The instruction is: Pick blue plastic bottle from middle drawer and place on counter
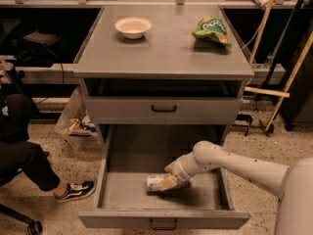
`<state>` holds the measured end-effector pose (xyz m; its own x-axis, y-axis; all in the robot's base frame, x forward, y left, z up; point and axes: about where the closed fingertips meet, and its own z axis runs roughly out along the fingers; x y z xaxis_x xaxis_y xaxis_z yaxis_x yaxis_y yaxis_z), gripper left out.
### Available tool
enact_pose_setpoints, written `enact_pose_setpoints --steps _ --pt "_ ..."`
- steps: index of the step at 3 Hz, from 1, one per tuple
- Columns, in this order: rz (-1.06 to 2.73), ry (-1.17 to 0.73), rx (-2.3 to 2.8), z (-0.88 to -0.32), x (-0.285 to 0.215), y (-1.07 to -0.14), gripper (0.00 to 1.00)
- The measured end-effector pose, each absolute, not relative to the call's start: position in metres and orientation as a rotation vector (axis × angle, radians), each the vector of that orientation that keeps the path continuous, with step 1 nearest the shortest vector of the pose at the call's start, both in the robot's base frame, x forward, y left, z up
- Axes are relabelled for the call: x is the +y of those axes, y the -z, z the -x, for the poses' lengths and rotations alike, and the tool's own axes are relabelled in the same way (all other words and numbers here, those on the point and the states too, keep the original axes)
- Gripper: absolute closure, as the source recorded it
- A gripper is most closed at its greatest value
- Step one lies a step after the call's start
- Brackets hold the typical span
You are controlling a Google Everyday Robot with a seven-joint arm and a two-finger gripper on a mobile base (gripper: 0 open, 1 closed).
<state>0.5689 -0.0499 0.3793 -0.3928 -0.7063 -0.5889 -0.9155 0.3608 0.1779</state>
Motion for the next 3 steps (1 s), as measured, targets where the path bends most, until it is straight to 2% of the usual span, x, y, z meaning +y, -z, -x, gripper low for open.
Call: enact_pose_setpoints --steps 2,3 --pt "1.413 -0.686 2.214 -0.569 -0.050 -0.379 0.88" --pt "1.241 -0.744 2.218 -0.585 -0.082 -0.401 1.00"
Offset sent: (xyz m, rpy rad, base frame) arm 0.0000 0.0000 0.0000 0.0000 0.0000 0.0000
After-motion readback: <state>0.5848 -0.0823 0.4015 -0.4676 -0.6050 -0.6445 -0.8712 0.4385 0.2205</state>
